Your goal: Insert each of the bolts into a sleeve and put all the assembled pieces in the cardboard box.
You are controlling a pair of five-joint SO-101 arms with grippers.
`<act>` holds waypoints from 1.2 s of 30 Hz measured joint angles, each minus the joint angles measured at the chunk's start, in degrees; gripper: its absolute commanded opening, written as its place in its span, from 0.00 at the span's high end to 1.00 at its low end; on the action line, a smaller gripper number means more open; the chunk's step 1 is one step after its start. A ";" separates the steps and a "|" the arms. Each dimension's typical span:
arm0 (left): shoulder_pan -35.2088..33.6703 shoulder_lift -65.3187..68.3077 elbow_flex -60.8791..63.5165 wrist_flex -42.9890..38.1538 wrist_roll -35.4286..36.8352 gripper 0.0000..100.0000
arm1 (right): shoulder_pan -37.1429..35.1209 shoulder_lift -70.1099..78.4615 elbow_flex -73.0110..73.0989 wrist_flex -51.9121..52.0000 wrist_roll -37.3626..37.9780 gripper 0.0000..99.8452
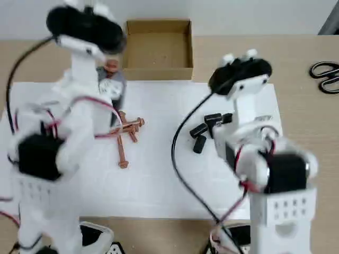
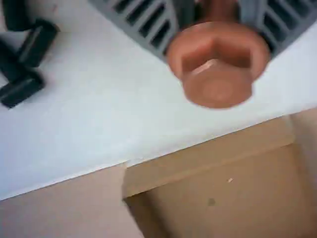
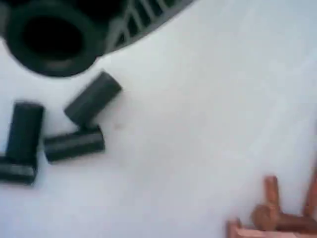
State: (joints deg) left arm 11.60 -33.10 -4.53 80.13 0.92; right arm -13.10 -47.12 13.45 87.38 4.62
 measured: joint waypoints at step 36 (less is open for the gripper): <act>17.58 -18.37 59.52 -56.35 22.07 0.99 | -14.33 -55.91 79.91 -49.93 -5.63 1.00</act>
State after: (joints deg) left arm 29.19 -51.47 54.99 23.78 22.99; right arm -27.43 -103.03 93.36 37.45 -1.01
